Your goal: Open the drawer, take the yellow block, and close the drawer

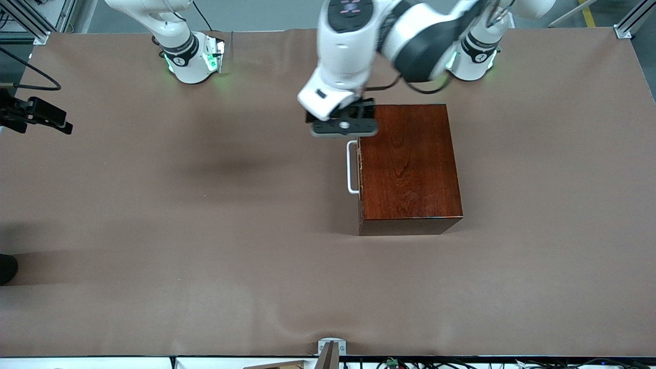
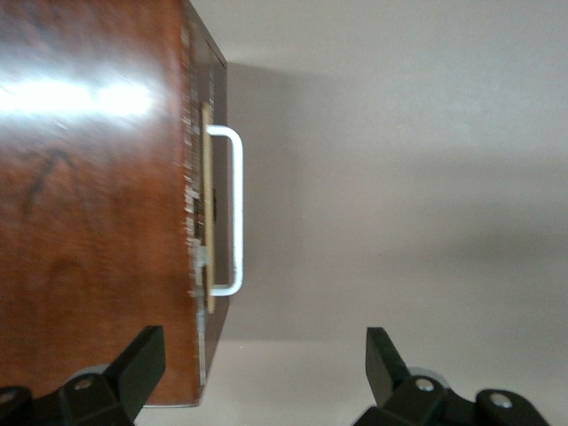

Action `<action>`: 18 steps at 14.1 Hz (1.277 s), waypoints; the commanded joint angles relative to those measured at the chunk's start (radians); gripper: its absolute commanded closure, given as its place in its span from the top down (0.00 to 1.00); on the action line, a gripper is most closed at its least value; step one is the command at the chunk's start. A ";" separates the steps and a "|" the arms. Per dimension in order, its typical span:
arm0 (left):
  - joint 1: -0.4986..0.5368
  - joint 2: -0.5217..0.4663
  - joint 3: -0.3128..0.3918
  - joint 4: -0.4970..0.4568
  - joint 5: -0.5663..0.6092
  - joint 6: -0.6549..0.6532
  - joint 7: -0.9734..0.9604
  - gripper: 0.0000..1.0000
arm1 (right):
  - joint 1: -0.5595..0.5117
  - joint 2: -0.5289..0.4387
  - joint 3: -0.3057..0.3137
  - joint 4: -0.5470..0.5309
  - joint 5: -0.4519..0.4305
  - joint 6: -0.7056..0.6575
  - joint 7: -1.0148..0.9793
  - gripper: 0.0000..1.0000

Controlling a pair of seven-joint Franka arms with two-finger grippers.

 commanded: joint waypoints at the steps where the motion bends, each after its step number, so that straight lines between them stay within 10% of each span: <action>1: -0.046 0.081 0.014 0.045 0.080 0.000 -0.017 1.00 | -0.021 0.021 0.015 0.018 0.000 -0.004 -0.004 1.00; 18: -0.065 0.289 0.023 0.035 0.232 0.079 -0.024 1.00 | -0.005 0.182 0.019 0.021 0.016 0.130 -0.003 1.00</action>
